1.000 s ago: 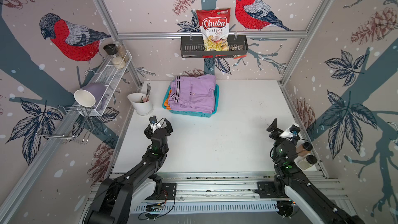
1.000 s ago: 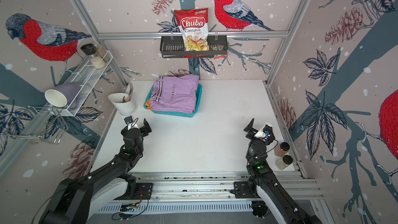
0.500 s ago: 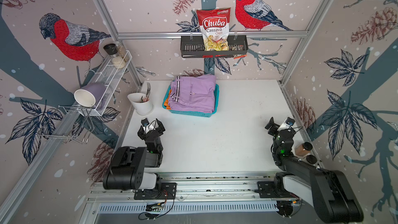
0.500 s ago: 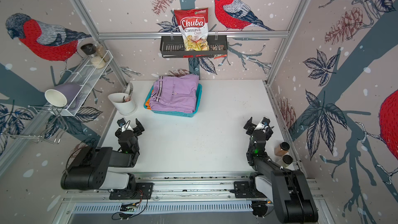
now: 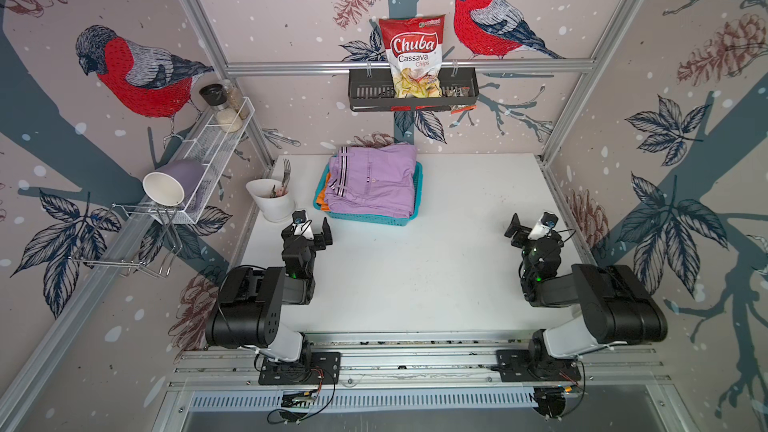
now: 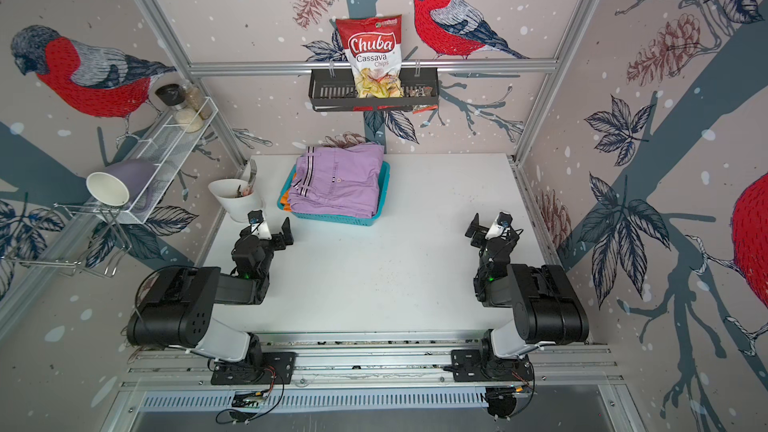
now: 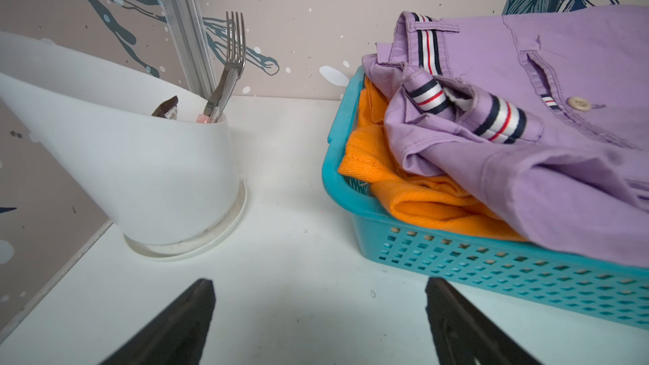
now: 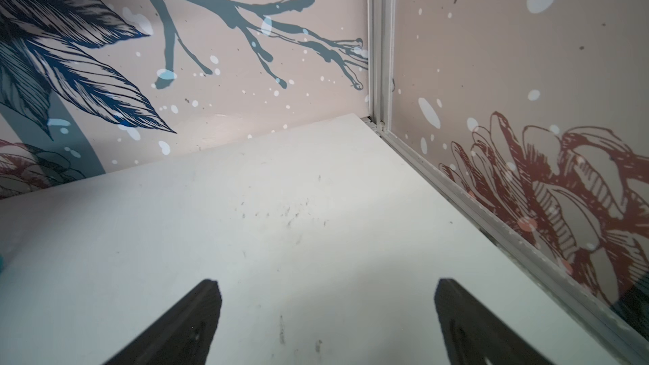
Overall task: Put the folded long pants in the basket
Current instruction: Reset both arms
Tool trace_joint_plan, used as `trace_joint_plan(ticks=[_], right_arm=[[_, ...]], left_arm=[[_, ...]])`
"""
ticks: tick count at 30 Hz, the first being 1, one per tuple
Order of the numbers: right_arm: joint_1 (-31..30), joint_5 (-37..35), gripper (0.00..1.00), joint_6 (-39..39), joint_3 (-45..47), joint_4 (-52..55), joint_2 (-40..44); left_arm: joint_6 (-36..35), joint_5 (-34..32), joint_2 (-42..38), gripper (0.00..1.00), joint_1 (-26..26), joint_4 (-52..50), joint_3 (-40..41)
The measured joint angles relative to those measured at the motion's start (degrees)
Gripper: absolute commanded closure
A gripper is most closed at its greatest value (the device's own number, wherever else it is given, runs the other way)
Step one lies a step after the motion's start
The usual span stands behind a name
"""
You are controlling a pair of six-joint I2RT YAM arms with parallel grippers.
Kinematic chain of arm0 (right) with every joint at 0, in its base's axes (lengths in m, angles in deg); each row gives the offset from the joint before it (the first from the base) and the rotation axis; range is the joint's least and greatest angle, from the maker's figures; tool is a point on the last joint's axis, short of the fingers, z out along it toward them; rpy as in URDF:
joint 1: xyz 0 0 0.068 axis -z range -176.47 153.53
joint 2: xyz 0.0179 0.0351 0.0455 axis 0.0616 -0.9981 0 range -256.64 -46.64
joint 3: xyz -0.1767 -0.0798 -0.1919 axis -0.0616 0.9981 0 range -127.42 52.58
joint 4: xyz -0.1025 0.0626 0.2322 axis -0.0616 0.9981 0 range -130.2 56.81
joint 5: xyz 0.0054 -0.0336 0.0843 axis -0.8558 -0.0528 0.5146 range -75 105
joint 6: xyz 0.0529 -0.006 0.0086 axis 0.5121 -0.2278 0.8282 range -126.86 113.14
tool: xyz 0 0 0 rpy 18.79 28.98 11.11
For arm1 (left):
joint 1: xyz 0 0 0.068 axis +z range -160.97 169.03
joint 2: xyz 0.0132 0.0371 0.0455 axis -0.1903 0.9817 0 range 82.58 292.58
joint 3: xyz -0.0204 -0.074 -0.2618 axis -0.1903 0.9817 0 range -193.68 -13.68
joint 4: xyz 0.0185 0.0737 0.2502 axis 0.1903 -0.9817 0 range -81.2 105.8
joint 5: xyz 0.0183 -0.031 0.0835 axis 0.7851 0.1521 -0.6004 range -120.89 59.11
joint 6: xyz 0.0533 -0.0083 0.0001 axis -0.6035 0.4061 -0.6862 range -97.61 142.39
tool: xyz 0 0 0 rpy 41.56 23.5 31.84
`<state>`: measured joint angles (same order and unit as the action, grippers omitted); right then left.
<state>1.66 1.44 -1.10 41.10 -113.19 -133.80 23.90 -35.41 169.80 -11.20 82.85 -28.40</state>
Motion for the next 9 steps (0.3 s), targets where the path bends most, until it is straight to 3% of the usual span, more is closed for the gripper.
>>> trace_joint_plan(ticks=[9], right_arm=[[0.0, 1.2, 0.00, 0.0, -0.9, 2.4, 0.7]], left_arm=[[-0.3, 0.2, 0.0, 0.03, -0.2, 0.0, -0.1]])
